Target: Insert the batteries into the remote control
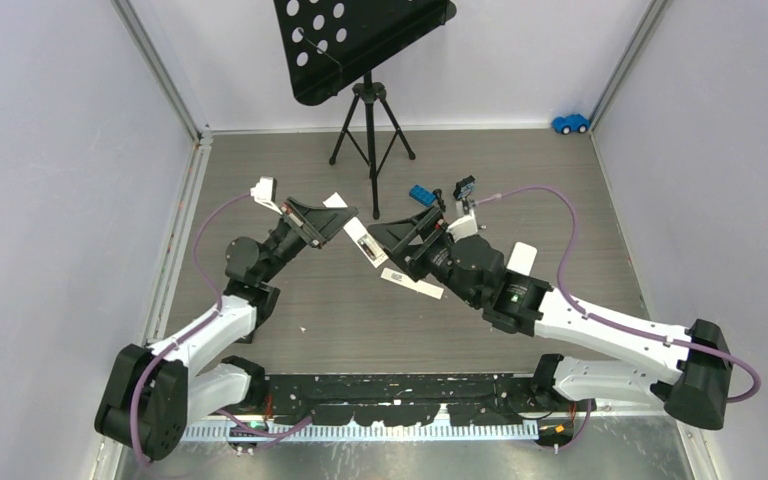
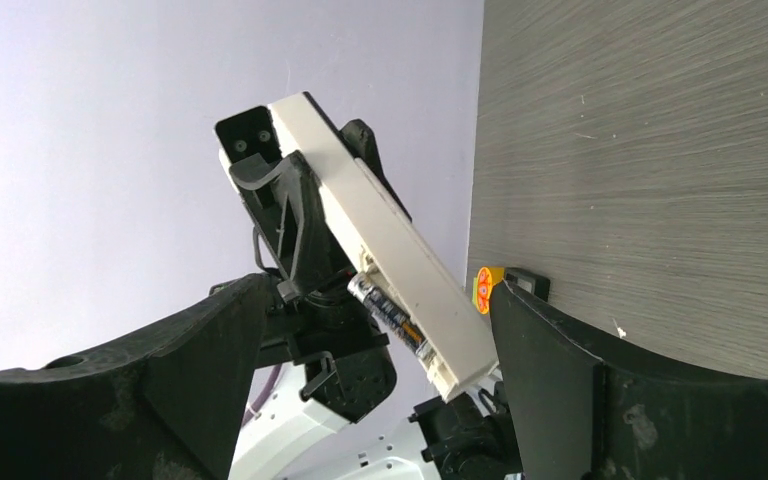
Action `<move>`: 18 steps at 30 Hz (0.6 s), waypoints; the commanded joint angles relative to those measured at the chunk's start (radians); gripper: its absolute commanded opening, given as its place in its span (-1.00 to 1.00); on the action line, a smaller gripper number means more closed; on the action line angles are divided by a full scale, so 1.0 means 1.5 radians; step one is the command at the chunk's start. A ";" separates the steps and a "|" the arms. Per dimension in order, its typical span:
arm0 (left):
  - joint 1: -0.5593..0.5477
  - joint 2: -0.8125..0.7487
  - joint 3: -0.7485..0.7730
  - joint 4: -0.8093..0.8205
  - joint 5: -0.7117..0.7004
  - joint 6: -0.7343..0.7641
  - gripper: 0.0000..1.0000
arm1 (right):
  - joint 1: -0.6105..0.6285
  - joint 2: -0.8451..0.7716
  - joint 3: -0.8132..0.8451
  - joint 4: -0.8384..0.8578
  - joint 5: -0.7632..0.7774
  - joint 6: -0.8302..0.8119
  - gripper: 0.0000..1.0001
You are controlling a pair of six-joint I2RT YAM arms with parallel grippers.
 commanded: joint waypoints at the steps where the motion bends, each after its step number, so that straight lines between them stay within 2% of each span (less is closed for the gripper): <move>1: -0.002 -0.030 0.013 -0.030 -0.007 0.019 -1.00 | -0.011 0.040 0.023 0.061 -0.041 0.036 0.73; 13: -0.002 -0.048 0.032 -0.116 0.009 0.044 -1.00 | -0.030 0.099 0.041 0.104 -0.110 0.028 0.72; 16: -0.002 -0.045 0.033 -0.120 0.011 0.044 -1.00 | -0.033 0.107 0.046 0.108 -0.123 0.023 0.65; 18: -0.002 -0.043 0.035 -0.123 0.011 0.043 -1.00 | -0.036 0.110 0.045 0.117 -0.131 0.022 0.53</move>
